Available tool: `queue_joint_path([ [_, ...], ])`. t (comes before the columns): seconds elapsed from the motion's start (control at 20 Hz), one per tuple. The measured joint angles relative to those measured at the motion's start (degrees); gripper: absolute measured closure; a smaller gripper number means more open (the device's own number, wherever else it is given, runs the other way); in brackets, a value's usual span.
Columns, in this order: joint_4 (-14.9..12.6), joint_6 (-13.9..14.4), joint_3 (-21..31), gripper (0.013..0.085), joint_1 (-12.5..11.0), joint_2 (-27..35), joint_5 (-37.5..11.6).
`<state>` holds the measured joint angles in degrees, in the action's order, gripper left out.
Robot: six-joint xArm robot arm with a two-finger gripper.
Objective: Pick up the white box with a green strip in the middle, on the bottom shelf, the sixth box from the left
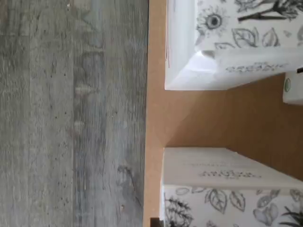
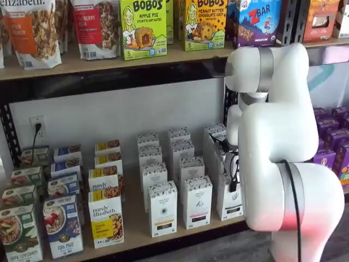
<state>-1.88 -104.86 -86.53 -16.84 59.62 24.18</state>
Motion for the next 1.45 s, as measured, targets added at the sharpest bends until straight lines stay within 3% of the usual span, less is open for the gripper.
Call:
queue_joint_path([
  [0.2,-3.48,2.97,4.68,0.045,-0.22,-2.26,-2.9],
  [0.5,-13.06,11.37,16.94,0.045,-1.06,-8.54,-9.21],
  [0.6,-13.36,11.6,21.48,0.045,-1.21,-11.17,-11.38],
  [0.75,-12.17,10.75,26.67,0.045,-0.98,-14.57,-13.18],
  [1.0,-4.12,5.12,35.65,0.045,1.19,-21.57,-14.39],
  [1.1,-4.16,5.86,39.57,0.045,1.9,-24.73,-15.9],
  [1.25,1.8,2.07,45.53,0.045,3.96,-30.39,-16.0],
  [1.45,2.08,2.53,52.73,0.045,4.63,-37.29,-15.98],
])
